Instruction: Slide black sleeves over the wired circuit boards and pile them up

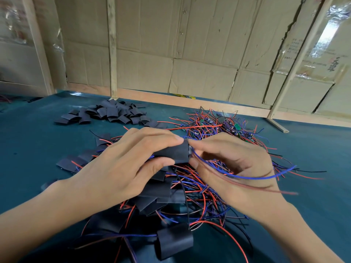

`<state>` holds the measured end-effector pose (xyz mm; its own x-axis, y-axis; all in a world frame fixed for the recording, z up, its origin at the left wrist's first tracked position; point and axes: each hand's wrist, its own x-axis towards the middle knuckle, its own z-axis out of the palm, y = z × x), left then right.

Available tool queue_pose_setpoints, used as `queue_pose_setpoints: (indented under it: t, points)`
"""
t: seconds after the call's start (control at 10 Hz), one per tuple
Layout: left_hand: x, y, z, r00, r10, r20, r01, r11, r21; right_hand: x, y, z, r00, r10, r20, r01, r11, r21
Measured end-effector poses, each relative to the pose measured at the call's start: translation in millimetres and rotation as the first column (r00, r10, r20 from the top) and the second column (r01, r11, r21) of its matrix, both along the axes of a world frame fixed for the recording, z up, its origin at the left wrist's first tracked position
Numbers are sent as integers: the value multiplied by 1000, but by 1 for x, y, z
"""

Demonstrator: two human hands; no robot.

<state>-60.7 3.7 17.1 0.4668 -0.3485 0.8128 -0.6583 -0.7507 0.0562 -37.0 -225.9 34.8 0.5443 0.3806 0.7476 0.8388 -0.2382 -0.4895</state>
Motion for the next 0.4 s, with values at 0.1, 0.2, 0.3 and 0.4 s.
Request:
queue_pose_setpoints:
  t: [0.1, 0.2, 0.3, 0.4]
  points:
    - [10, 2, -3, 999, 5, 44, -7, 999, 45, -5, 4, -4, 985, 61, -164, -42, 992, 116]
    - [14, -2, -2, 997, 17, 78, -26, 993, 115, 3, 1, -4, 962, 37, -269, -15, 997, 80]
    - [19, 1, -5, 998, 36, -48, -30, 992, 120, 11, 4, -3, 938, -52, -343, 75, 996, 54]
    - [21, 2, -11, 985, 82, -149, -69, 994, 90, 14, -17, 19, 928, 42, -370, 110, 919, 378]
